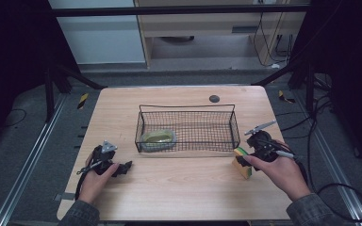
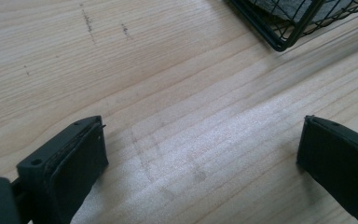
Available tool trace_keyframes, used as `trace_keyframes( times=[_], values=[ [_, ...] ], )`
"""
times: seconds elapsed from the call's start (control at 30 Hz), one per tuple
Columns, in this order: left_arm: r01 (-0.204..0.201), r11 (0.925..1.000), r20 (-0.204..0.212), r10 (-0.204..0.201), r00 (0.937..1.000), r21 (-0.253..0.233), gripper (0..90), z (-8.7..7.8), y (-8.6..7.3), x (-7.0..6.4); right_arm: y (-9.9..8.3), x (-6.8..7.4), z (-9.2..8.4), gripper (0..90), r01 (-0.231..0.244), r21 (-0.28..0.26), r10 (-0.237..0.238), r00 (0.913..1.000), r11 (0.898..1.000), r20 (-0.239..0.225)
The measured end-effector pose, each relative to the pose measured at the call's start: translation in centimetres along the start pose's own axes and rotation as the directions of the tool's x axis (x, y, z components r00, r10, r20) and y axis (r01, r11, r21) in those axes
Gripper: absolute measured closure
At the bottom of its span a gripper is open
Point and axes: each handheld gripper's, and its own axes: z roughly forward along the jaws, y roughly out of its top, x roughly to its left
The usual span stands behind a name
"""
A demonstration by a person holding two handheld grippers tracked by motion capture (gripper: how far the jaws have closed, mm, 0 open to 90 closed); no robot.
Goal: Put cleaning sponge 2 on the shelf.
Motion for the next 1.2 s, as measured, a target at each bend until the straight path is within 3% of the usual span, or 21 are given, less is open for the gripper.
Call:
trace_keyframes(
  times=[0.4,0.67,0.83,1.03,1.2],
  values=[
    [0.0,0.9996,0.001,0.0,1.0,-0.027,0.0,0.3,0.0,0.4,-0.2,-0.9,0.1,30.0,-0.024,0.043,0.025,0.9994,0.999,-0.025],
    [-0.001,0.9996,0.002,0.001,1.0,-0.027,0.0,0.3,0.0,0.4,0.1,-1.0,2.4,34.2,-0.02,0.111,0.024,0.9991,0.994,-0.035],
    [-0.003,0.9996,0.004,0.003,1.0,-0.027,0.0,0.3,0.0,0.5,0.6,-0.6,3.5,37.0,0.01,0.159,-0.006,0.9997,0.987,-0.025],
    [-0.004,0.9996,0.006,0.004,1.0,-0.027,0.0,0.3,0.0,0.5,1.2,-0.4,4.5,46.6,0.027,0.194,-0.02,0.9991,0.981,-0.038],
    [-0.005,0.9996,0.006,0.005,1.0,-0.027,0.0,0.3,0.0,0.5,1.2,-0.5,4.6,64.4,0.038,0.202,-0.032,0.9989,0.979,-0.035]
  ],
)
